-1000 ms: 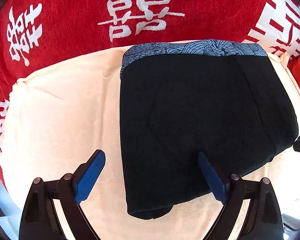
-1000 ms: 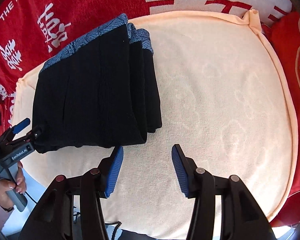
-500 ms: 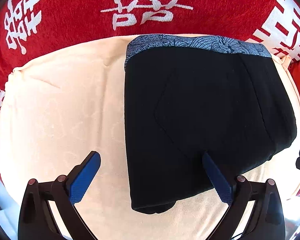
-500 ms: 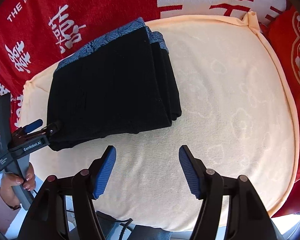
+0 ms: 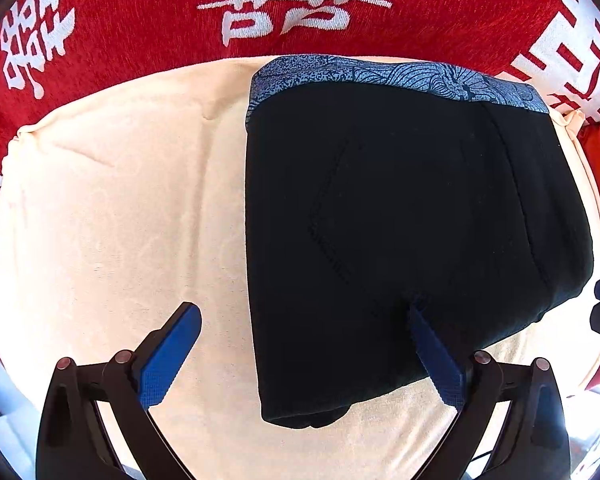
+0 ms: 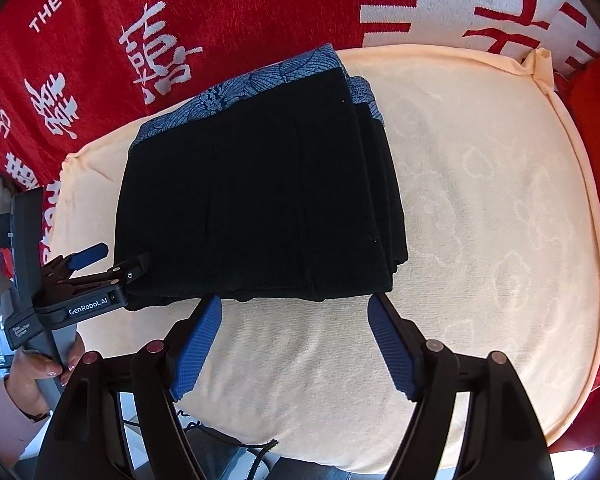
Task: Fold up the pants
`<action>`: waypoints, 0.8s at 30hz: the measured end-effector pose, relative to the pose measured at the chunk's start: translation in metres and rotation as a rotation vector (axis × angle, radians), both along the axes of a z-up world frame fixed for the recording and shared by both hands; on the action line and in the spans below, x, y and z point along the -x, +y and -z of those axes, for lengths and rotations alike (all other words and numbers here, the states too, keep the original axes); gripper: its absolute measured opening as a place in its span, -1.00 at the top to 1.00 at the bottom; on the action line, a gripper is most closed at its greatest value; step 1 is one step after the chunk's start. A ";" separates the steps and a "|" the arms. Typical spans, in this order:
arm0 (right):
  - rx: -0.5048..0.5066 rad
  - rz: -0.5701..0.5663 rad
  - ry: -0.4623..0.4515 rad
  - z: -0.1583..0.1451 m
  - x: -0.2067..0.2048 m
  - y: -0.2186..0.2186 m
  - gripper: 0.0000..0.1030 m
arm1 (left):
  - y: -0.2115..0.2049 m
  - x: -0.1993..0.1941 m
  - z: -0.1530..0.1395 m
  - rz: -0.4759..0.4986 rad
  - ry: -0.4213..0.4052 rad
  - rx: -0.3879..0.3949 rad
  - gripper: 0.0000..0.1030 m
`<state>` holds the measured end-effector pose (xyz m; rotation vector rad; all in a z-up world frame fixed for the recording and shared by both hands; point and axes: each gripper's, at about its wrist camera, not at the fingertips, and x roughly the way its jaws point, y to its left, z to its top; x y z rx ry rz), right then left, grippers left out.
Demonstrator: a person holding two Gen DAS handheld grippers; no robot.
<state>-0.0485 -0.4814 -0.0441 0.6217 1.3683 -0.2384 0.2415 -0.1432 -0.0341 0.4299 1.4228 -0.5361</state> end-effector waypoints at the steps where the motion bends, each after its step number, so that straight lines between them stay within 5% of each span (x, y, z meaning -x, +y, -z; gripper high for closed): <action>1: -0.003 -0.004 0.000 0.001 -0.001 -0.001 -0.53 | -0.001 -0.001 0.001 0.004 0.001 -0.003 -0.98; 24: -0.114 0.004 0.021 0.027 -0.001 -0.035 -0.59 | -0.002 -0.022 0.017 -0.023 0.070 0.006 -0.98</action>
